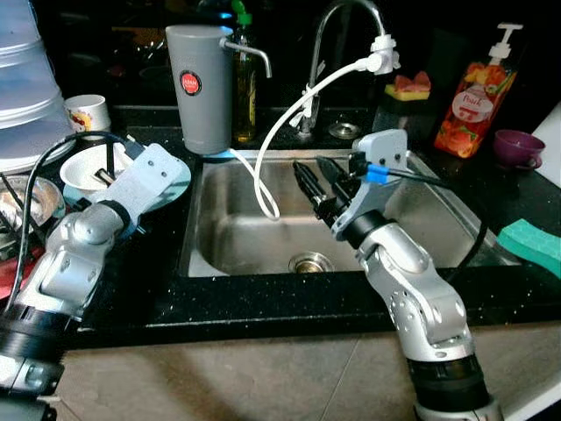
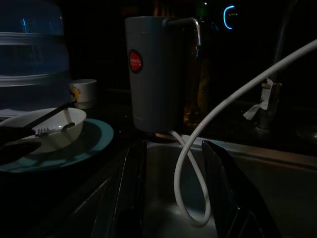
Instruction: Kitchen organization
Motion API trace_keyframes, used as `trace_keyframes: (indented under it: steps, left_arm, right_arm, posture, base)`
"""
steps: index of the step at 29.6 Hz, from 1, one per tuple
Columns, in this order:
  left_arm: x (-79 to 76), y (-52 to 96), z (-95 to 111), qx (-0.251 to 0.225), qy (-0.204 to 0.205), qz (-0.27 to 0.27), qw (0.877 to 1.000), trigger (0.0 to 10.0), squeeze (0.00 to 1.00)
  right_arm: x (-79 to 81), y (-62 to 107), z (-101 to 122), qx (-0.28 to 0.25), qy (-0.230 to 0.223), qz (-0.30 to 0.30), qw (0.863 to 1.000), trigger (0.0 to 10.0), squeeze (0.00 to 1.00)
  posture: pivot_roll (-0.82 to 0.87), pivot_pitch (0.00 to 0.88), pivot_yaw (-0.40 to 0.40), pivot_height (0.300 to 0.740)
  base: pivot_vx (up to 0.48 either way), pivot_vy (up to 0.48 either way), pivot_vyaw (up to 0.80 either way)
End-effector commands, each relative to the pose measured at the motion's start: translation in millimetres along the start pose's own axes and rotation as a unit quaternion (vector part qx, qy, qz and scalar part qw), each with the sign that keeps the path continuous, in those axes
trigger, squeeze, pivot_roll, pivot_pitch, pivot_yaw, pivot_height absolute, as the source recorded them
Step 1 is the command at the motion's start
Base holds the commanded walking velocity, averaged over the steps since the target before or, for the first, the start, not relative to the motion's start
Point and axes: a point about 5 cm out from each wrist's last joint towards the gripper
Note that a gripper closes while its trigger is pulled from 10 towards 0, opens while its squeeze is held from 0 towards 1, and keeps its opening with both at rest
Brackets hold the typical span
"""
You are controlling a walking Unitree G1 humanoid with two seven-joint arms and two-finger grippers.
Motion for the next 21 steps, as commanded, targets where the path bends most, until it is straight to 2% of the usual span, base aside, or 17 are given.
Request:
trace_keyframes:
  steps: [1, 5, 11, 17, 18, 19, 20, 21]
  left_arm:
    - [-5.3, -2.9, 0, -0.001, -0.018, -0.005, 1.0, 10.0, 0.0]
    - [-1.4, -6.3, 2, -0.015, -0.081, 0.003, 0.997, 10.0, 0.0]
    - [-1.8, -13.6, 1, -0.029, -0.099, 0.012, 0.995, 10.0, 0.0]
    - [-1.2, -24.0, -2, -0.02, -0.119, 0.033, 0.992, 10.0, 0.0]
    - [-1.9, -25.3, -3, -0.017, -0.117, 0.032, 0.992, 9.8, 0.0]
    - [-2.8, -26.3, -4, -0.015, -0.117, 0.031, 0.993, 7.9, 0.0]
    - [-3.5, -27.3, -4, -0.015, -0.117, 0.03, 0.993, 7.1, 0.0]
    - [-3.5, -27.3, -4, -0.015, -0.117, 0.03, 0.993, 7.1, 0.0]
  right_arm:
    - [3.2, -0.6, 3, -0.008, 0.0, 0.007, 1.0, 10.0, 0.0]
    - [1.4, 3.8, 3, -0.007, -0.002, 0.004, 1.0, 10.0, 0.0]
    - [0.3, 5.4, 2, -0.007, -0.003, 0.0, 1.0, 10.0, 0.0]
    - [3.4, 6.2, 2, -0.01, -0.007, 0.003, 1.0, 10.0, 0.0]
    - [3.5, 6.4, 2, -0.01, -0.007, 0.003, 1.0, 10.0, 0.0]
    - [3.5, 6.7, 2, -0.011, -0.008, 0.002, 1.0, 10.0, 0.0]
    - [3.6, 7.2, 3, -0.011, -0.008, 0.002, 1.0, 10.0, 0.0]
    - [3.6, 7.2, 3, -0.011, -0.008, 0.002, 1.0, 10.0, 0.0]
  posture:
    - [0.05, 0.164, -0.036, 0.74]
    - [0.05, 0.167, -0.035, 0.74]
    - [0.05, 0.167, -0.036, 0.74]
    - [0.05, 0.167, -0.036, 0.74]
    - [0.03, 0.169, -0.035, 0.74]
    - [0.03, 0.169, -0.035, 0.74]
    - [0.03, 0.171, -0.034, 0.74]
    - [0.03, 0.171, -0.034, 0.74]
  base:
    - [0.0, 0.0, 0.0]
    - [0.0, 0.0, 0.0]
    - [0.0, 0.0, 0.0]
    - [0.0, 0.0, 0.0]
    - [0.0, 0.0, 0.0]
    - [0.0, 0.0, 0.0]
    - [0.0, 0.0, 0.0]
    - [0.0, 0.0, 0.0]
Point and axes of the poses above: a point about 5 cm out from each wrist's last joint towards the gripper, its own y axis pointing back from the gripper into the wrist, its own z axis along the axis of the wrist's last joint, x = y × z, and after that the axes turned 6 degrees about -y, right-handed
